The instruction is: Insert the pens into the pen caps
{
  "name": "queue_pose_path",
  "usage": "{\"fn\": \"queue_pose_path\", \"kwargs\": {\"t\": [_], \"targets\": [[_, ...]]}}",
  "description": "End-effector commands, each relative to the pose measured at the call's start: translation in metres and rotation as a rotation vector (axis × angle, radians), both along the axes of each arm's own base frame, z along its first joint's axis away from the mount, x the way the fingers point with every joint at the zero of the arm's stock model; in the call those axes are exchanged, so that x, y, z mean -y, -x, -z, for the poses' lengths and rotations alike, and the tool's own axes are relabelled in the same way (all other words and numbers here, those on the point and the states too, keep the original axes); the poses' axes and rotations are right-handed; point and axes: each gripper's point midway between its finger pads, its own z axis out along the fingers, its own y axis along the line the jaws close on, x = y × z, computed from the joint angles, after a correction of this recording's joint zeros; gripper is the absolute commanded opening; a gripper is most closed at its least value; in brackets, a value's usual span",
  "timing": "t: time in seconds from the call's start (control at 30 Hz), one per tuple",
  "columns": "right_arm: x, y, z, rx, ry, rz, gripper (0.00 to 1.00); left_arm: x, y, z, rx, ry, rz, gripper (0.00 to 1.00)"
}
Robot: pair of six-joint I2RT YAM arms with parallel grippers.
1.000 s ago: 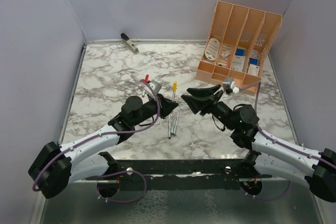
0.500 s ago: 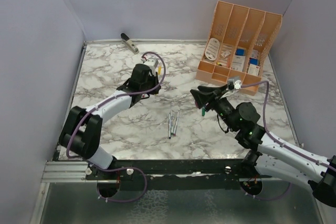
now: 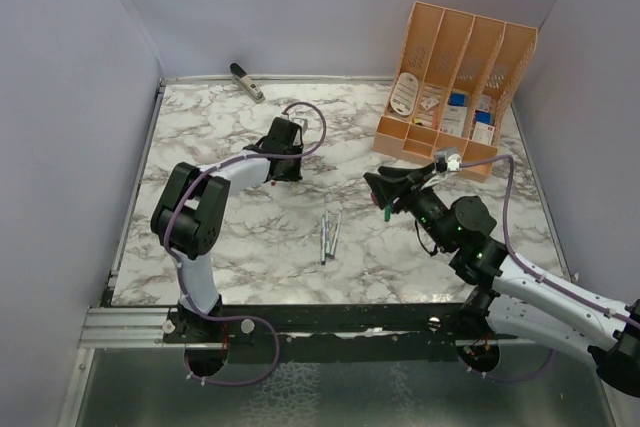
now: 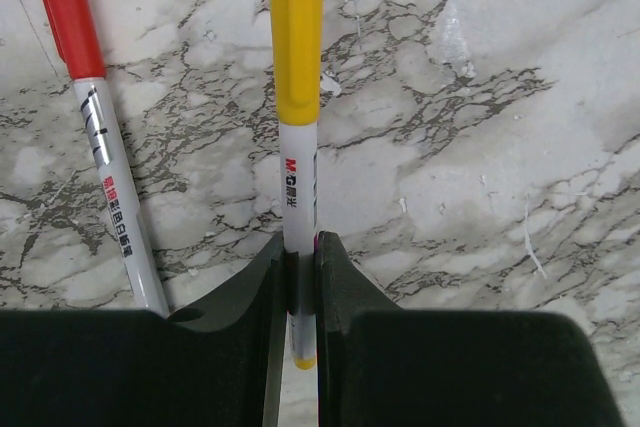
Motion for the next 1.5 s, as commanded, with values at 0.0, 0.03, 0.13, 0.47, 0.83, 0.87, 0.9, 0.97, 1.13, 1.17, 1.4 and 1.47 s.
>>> {"fn": "queue_pose_path", "kwargs": {"t": [0.0, 0.03, 0.13, 0.47, 0.83, 0.87, 0.9, 0.97, 1.13, 1.17, 1.4, 1.47], "targets": [[0.002, 0.001, 0.009, -0.028, 0.009, 0.005, 0.44, -0.009, -0.012, 0.005, 0.003, -0.038, -0.033, 0.00], [0.002, 0.001, 0.009, -0.028, 0.009, 0.005, 0.44, -0.009, -0.013, 0.007, -0.002, -0.035, -0.039, 0.00], [0.001, 0.002, 0.012, -0.035, 0.007, 0.001, 0.44, -0.012, -0.016, 0.014, -0.015, -0.038, -0.050, 0.00], [0.002, 0.002, 0.015, -0.037, 0.013, 0.004, 0.43, -0.020, -0.017, 0.039, -0.073, -0.096, -0.086, 0.10], [0.002, 0.003, 0.013, -0.030, -0.002, 0.001, 0.43, -0.029, -0.012, 0.038, -0.080, -0.131, -0.116, 0.28], [0.002, 0.003, 0.013, -0.030, -0.003, -0.001, 0.43, -0.030, -0.011, 0.039, -0.082, -0.134, -0.117, 0.29], [0.001, 0.003, 0.012, -0.029, -0.006, -0.003, 0.43, -0.031, -0.010, 0.040, -0.086, -0.135, -0.120, 0.29], [0.001, 0.003, 0.012, -0.029, -0.005, -0.004, 0.43, -0.033, -0.007, 0.043, -0.093, -0.141, -0.122, 0.29], [0.001, 0.003, 0.011, -0.025, -0.003, -0.004, 0.43, -0.035, -0.004, 0.043, -0.090, -0.143, -0.133, 0.29], [0.002, 0.003, 0.011, -0.023, -0.001, -0.002, 0.43, -0.035, -0.005, 0.039, -0.080, -0.137, -0.135, 0.30], [0.006, -0.002, 0.012, -0.026, 0.009, 0.035, 0.43, -0.025, -0.024, -0.038, 0.100, -0.039, -0.135, 0.34], [0.009, -0.004, 0.012, -0.027, 0.014, 0.051, 0.43, -0.023, -0.029, -0.072, 0.173, -0.004, -0.132, 0.35]]}}
